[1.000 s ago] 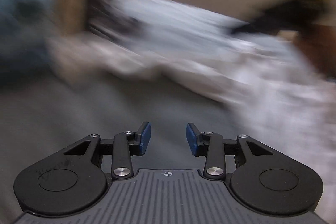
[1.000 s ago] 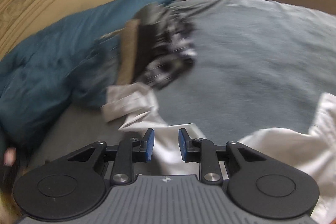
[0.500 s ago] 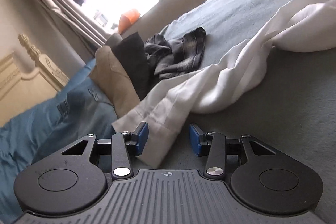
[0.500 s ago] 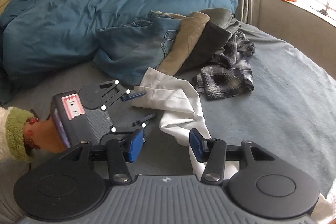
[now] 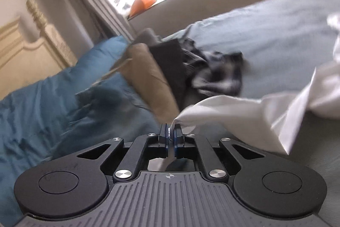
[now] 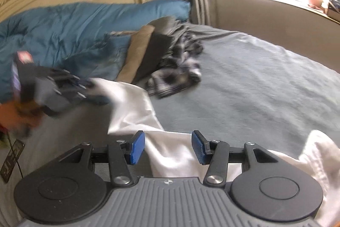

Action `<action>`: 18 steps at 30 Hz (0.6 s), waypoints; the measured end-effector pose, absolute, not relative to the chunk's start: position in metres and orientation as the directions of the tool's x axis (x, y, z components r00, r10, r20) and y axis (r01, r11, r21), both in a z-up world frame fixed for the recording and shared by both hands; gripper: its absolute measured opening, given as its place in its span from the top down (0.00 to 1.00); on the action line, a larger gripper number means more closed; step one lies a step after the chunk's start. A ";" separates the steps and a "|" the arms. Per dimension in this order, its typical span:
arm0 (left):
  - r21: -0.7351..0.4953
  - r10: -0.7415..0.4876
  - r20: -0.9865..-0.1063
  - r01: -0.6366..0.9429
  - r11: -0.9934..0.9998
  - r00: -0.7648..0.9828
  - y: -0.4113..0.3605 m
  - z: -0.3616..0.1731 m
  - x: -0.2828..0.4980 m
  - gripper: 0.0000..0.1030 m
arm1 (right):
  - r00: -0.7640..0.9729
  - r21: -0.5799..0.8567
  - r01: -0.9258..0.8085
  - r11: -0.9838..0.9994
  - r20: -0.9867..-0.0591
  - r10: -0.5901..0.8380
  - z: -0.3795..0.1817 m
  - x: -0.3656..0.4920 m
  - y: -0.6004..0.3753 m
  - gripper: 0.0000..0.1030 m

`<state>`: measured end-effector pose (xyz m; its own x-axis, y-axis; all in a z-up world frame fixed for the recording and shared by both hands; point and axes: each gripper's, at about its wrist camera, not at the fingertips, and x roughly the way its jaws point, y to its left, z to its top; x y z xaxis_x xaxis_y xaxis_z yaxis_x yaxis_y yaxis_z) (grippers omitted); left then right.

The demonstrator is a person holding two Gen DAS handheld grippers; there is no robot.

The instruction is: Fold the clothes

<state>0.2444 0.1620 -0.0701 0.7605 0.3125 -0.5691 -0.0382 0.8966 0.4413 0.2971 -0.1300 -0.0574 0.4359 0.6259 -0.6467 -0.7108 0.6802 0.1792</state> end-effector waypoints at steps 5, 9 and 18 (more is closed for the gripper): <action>0.352 0.278 -0.627 -0.053 0.934 0.728 0.181 0.007 0.227 0.97 | 0.452 0.225 -0.682 0.695 -0.618 0.643 -0.056 0.294 -0.156 0.50; 0.147 0.104 -0.748 0.011 0.989 0.656 0.191 0.047 0.219 0.97 | 0.461 0.233 -0.677 0.698 -0.605 0.649 -0.055 0.289 -0.168 0.50; -0.119 -0.027 -0.881 -0.167 0.979 0.472 0.257 0.018 0.243 0.97 | 0.476 0.217 -0.669 0.711 -0.610 0.633 -0.049 0.278 -0.179 0.50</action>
